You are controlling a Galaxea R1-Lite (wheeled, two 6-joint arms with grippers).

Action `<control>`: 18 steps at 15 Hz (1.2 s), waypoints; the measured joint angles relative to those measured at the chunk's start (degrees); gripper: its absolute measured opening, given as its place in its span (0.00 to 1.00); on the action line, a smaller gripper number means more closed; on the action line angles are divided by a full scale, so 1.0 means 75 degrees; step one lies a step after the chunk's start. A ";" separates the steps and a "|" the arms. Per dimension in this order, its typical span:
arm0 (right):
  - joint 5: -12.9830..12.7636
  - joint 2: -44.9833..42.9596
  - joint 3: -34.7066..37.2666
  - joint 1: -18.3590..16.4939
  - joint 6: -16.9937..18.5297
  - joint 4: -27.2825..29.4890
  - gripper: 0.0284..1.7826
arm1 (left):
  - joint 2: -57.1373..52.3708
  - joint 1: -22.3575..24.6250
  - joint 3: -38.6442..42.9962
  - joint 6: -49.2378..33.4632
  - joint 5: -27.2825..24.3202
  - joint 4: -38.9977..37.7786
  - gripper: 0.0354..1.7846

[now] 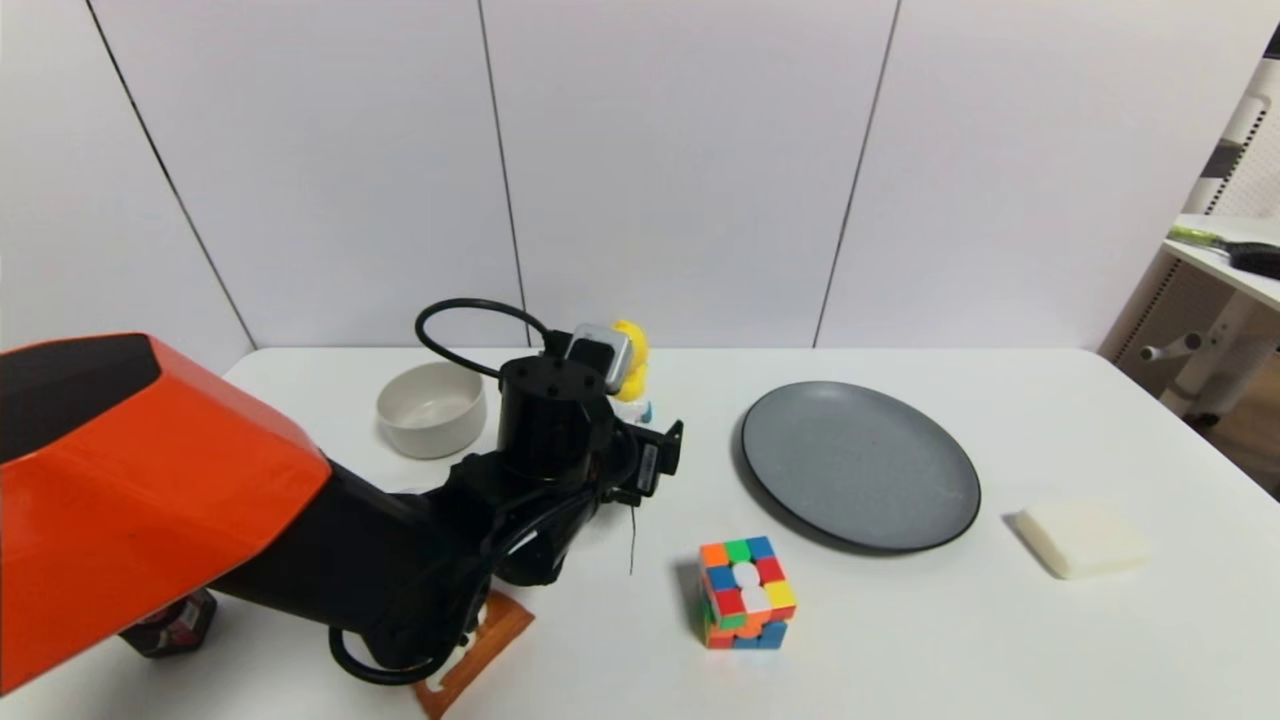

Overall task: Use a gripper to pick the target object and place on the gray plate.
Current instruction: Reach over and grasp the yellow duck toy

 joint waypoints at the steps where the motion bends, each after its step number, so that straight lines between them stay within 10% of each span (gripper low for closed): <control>1: 0.0000 0.0000 0.0000 0.0000 0.0000 0.0000 0.96 | 0.0187 0.0000 -0.0137 -0.0007 0.0003 -0.0250 0.94; 18: -0.0003 0.0000 0.0000 0.0000 0.0003 0.0000 0.96 | 0.1546 0.0592 -0.0905 0.0904 0.0502 -0.1926 0.94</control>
